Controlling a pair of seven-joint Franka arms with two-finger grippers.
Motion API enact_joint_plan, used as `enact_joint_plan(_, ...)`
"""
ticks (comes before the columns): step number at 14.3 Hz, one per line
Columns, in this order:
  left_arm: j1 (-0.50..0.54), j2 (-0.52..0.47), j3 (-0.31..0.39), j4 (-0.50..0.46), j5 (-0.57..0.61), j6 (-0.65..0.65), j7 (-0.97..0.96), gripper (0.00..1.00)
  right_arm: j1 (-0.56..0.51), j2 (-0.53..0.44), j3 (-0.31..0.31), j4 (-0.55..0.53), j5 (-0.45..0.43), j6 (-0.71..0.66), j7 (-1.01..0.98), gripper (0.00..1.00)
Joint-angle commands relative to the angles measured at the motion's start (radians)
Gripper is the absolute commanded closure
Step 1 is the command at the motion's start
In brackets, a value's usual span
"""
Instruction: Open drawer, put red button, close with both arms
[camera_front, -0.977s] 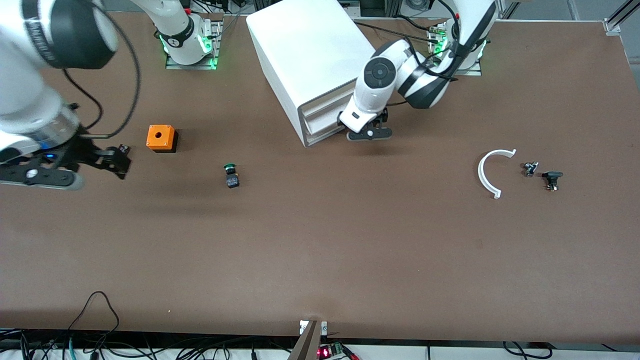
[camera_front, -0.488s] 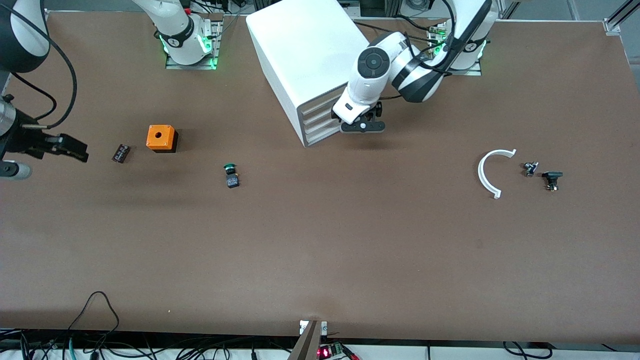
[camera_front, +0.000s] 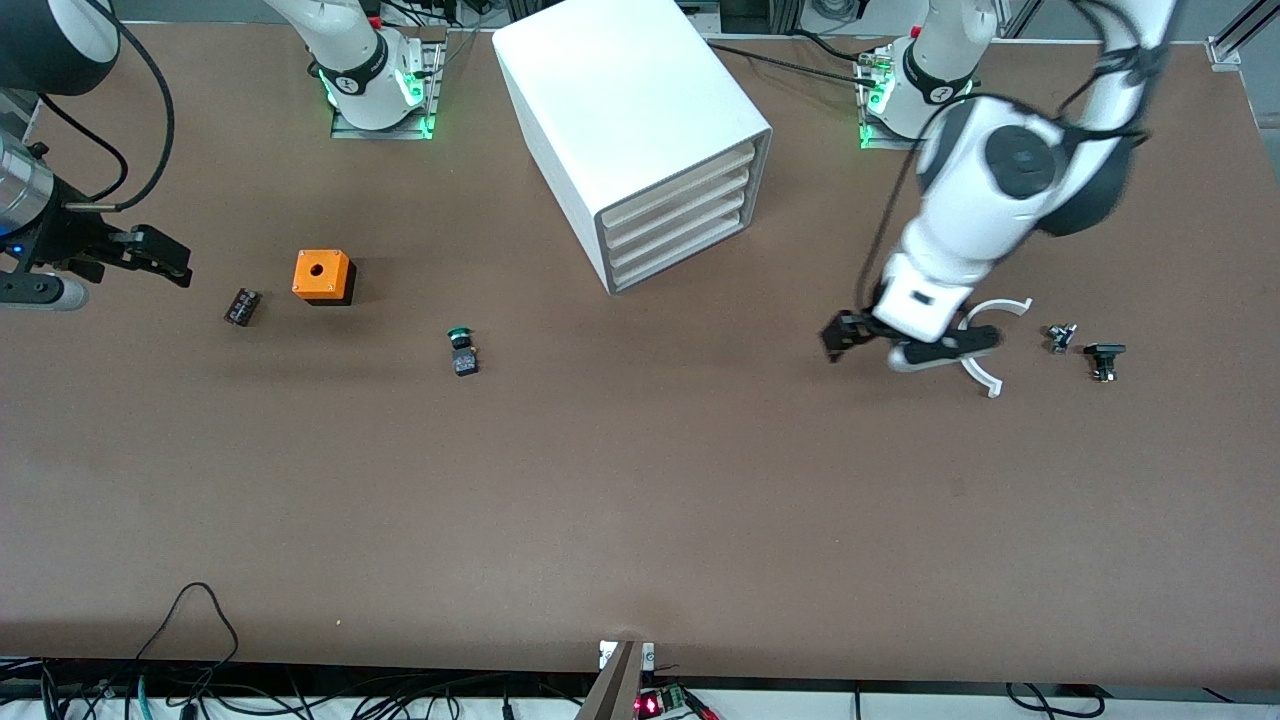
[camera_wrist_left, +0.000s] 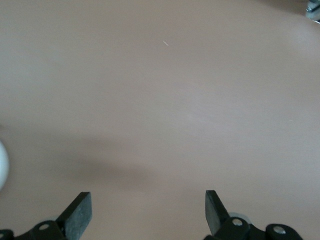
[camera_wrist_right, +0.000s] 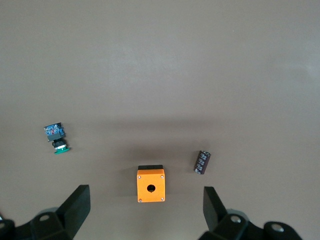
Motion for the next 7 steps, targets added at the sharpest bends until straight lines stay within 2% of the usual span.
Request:
enact_joint_plan(1, 0.034, -0.065, 0.066, 0.133, -0.013, -0.273, 0.217, 0.0, -0.003, -0.047, -0.001, -0.054, 0.017, 0.024, -0.008, 0.0)
enact_joint_plan(4, 0.034, -0.108, 0.218, 0.215, -0.016, -0.46, 0.441, 0.0, -0.003, -0.041, -0.004, -0.05, 0.017, 0.036, -0.008, 0.0)
enact_joint_plan(7, 0.019, -0.148, 0.293, 0.232, -0.001, -0.536, 0.525, 0.0, -0.003, -0.044, -0.005, -0.042, 0.015, 0.031, -0.017, 0.0)
